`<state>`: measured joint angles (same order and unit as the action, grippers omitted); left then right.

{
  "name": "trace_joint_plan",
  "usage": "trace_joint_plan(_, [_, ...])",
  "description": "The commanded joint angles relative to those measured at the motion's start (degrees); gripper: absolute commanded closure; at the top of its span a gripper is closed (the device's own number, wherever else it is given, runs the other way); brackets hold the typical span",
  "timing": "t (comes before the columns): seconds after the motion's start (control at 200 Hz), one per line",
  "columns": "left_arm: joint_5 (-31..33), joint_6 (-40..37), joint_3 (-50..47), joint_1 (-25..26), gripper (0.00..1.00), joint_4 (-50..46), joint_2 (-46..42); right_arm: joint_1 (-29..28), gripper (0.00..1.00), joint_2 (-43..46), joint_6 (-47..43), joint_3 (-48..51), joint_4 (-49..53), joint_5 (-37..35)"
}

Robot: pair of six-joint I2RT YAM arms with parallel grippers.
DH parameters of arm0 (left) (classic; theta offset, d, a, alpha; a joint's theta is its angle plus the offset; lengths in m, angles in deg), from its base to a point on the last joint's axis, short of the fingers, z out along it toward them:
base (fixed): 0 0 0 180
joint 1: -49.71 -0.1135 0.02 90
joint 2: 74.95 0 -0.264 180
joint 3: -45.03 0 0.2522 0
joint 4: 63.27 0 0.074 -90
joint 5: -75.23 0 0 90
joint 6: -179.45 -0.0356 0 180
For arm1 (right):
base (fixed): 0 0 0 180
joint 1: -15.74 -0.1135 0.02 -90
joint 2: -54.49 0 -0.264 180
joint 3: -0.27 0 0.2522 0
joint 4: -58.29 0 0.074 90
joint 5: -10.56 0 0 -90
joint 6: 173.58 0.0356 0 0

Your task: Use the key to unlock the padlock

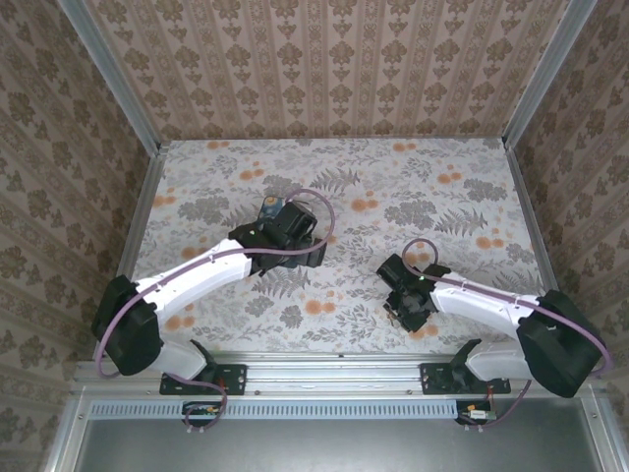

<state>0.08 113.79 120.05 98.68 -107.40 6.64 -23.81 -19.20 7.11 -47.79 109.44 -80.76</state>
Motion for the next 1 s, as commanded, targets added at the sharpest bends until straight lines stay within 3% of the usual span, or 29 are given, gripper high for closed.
trace_joint_plan(0.0, [0.0,0.84,-1.52,-0.58,0.0,-0.17,-2.19,-0.18,0.64,-1.22,2.29,-0.98,-0.71,-2.7])
trace_joint_plan(0.125, [0.16,0.89,-2.21,-0.78,0.0,-0.04,-3.0,0.08,0.69,-2.28,2.22,-1.07,-0.91,-3.12])
trace_joint_plan(0.42, [0.28,-0.14,-2.2,-1.4,0.0,-0.08,-3.36,0.53,0.9,-1.79,0.97,-1.4,0.46,-4.86])
trace_joint_plan(0.63, [0.1,-0.18,-0.02,-2.04,0.0,-1.72,-3.16,0.66,0.96,-1.02,-6.18,-5.29,4.87,-7.86])
trace_joint_plan(0.8, [-4.84,1.88,3.22,-5.82,0.0,-5.03,-3.01,0.62,1.0,-1.32,-23.61,-14.69,7.81,-10.38])
trace_joint_plan(0.995, [-22.8,4.09,4.28,-12.45,0.03,-1.12,-5.08,0.1,1.0,-1.7,-54.5,-22.54,-2.11,-4.39])
